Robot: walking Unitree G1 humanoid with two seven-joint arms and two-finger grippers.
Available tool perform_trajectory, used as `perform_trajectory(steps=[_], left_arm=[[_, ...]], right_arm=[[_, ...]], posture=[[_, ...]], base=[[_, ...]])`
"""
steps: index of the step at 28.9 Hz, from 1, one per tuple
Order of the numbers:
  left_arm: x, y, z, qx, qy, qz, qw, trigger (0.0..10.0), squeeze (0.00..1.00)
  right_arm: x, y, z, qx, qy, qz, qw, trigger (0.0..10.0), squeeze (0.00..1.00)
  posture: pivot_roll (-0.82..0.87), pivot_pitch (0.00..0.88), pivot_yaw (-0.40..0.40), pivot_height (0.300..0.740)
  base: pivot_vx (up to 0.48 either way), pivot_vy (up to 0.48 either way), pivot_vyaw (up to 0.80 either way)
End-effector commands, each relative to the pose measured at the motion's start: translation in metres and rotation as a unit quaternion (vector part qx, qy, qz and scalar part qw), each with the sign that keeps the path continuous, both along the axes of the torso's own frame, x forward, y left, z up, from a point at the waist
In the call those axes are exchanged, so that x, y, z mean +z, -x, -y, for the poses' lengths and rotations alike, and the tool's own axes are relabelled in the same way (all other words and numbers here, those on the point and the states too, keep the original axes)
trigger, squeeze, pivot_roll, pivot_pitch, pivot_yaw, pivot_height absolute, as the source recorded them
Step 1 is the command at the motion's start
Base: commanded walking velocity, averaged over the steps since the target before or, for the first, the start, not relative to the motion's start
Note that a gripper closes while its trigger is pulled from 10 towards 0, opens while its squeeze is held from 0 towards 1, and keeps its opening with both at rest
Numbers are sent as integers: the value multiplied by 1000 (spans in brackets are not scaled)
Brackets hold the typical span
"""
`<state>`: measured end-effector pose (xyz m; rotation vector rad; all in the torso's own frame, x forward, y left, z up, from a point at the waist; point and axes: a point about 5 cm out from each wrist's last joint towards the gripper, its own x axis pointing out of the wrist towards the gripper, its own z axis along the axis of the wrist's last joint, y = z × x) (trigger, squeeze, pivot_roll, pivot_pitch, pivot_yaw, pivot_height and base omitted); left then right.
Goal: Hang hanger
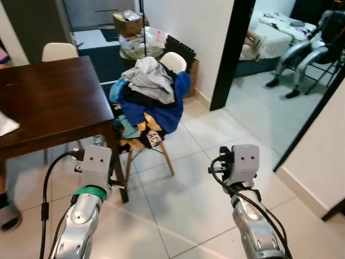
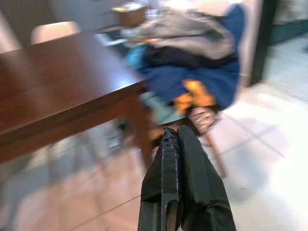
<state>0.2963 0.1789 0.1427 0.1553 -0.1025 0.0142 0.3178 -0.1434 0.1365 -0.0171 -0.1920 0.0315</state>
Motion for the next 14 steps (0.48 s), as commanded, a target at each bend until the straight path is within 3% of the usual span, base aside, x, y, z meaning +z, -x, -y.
perform_trajectory(steps=[1, 14], left_arm=[[-8, 2, -2, 9, 2, -15, 1000, 10000, 0], [-7, 0, 0, 9, 4, -12, 1000, 10000, 0]], right_arm=[[-2, 1, -3, 7, 1, -5, 1000, 10000, 0], [0, -1, -1, 8, 4, -3, 1000, 10000, 0]], posture=[[-19, 50, 29, 740], [-26, 40, 22, 740]], base=[[-420, 0, 0], [-421, 0, 0]])
